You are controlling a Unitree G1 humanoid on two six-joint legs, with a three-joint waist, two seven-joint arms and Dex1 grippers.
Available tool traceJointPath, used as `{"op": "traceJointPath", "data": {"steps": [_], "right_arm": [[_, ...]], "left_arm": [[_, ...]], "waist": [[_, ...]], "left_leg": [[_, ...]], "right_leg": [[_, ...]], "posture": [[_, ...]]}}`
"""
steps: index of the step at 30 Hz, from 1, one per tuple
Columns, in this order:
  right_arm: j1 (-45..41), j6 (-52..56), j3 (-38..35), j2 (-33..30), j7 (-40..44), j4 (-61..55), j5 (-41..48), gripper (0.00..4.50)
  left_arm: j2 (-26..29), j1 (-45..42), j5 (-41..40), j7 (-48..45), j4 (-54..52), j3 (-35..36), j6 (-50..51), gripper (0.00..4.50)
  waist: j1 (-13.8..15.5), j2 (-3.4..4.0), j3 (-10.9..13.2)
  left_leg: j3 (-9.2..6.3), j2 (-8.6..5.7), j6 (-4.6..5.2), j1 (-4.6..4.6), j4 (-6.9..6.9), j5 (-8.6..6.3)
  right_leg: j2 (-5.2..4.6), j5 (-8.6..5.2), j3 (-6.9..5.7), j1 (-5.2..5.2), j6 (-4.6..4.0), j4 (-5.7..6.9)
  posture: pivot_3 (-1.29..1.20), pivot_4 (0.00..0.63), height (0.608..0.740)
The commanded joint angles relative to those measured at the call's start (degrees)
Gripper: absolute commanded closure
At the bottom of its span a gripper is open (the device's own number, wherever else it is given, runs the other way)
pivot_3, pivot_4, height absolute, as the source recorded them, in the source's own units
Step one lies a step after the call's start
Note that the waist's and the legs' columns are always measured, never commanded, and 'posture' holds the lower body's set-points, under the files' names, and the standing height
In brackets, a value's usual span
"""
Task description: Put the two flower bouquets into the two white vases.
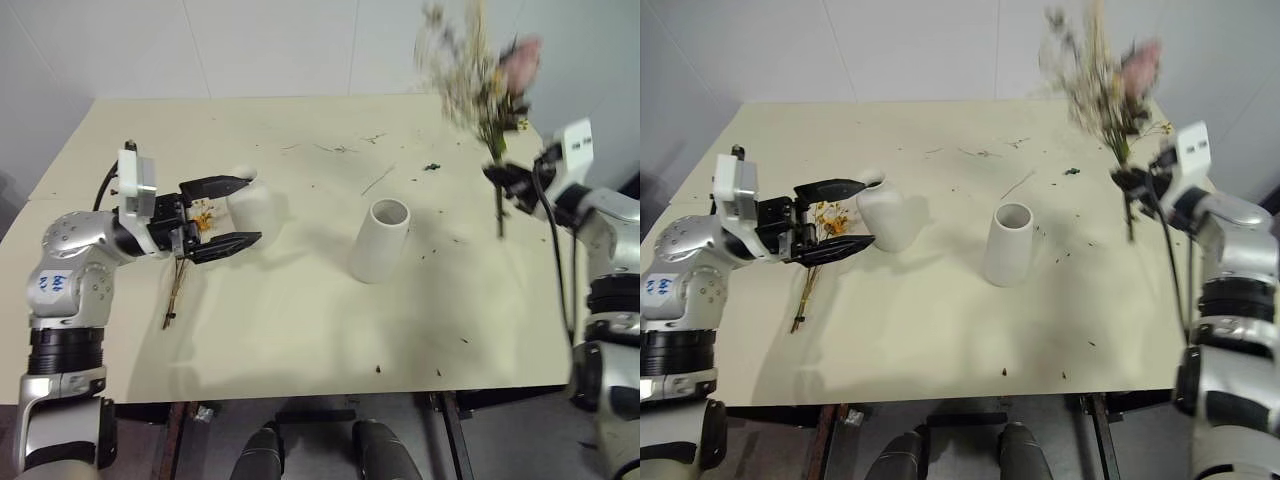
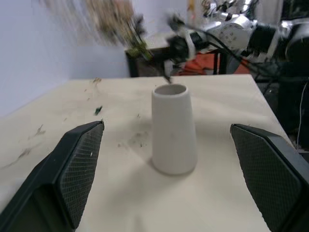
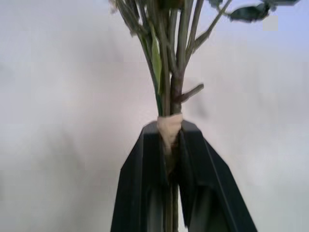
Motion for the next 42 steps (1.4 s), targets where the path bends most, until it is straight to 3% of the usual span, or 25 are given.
{"op": "traceJointPath", "data": {"steps": [1, 11, 17, 28, 36, 40, 42], "right_arm": [[0.07, 2.23, -4.68, 3.09, -6.51, -14.99, 7.57, 4.48], [1.50, 13.39, -2.04, 12.18, -10.61, -33.46, 26.18, 4.48], [8.07, 10.34, 3.31, 13.10, -8.34, -34.49, 23.11, 4.48], [13.32, 3.26, 4.96, 15.01, -7.51, -31.45, 20.34, 4.48], [16.92, 3.25, 4.20, 13.60, -6.47, -33.74, 21.71, 1.86], [18.35, 3.79, 3.29, 10.69, -5.78, -34.80, 21.53, 0.39], [19.51, 5.15, 0.90, 6.46, -4.22, -35.01, 22.37, 0.04]], "left_arm": [[-0.02, -2.08, 1.22, -0.63, 2.93, 0.38, -2.26, 0.00], [-2.23, -2.15, 1.71, 0.62, 3.57, 0.17, -3.11, 0.00], [-2.16, -0.26, 1.19, 2.46, 1.57, 1.17, -2.93, 0.00], [-2.05, 1.82, 0.56, 4.75, -1.43, 2.23, -2.20, 0.00], [0.04, 3.18, 1.00, 6.16, -1.63, 3.93, -1.84, 0.00], [3.94, 4.48, 0.97, 7.83, -1.47, 5.60, 2.38, 0.00], [8.66, 6.39, 2.36, 11.61, -1.68, 6.96, 8.74, 0.00]], "waist": [[0.35, 0.01, 0.00], [1.14, 0.00, -0.01], [1.10, -0.01, -0.01], [1.04, -0.02, -0.01], [0.87, -0.02, -0.01], [0.79, -0.02, -0.01], [0.67, -0.02, -0.01]], "left_leg": [[0.00, -0.01, 0.00, -0.01, 0.00, 0.00], [-0.05, -0.02, 0.04, -0.02, 0.03, 0.01], [-0.05, -0.02, 0.08, 0.00, 0.03, 0.02], [-0.05, -0.02, 0.08, 0.00, 0.03, 0.03], [-0.05, -0.02, 0.08, 0.00, 0.02, 0.03], [-0.05, -0.02, 0.08, 0.00, -0.01, 0.03], [-0.05, -0.02, 0.09, 0.00, -0.02, 0.02]], "right_leg": [[0.00, 0.00, 0.00, 0.00, 0.00, -0.02], [0.00, 0.01, 0.00, 0.06, 0.00, -0.06], [-0.01, 0.01, 0.01, 0.05, 0.00, -0.01], [0.00, 0.01, 0.01, 0.04, -0.01, -0.02], [0.00, 0.01, 0.01, 0.04, -0.01, -0.03], [0.00, 0.00, 0.01, 0.05, -0.01, -0.08], [0.00, 0.00, 0.01, 0.05, -0.01, -0.11]], "posture": [[0.00, 0.150, 0.740], [0.00, 0.150, 0.740], [0.00, 0.150, 0.740], [0.00, 0.150, 0.740], [0.00, 0.150, 0.740], [0.00, 0.150, 0.740], [0.00, 0.150, 0.740]]}}
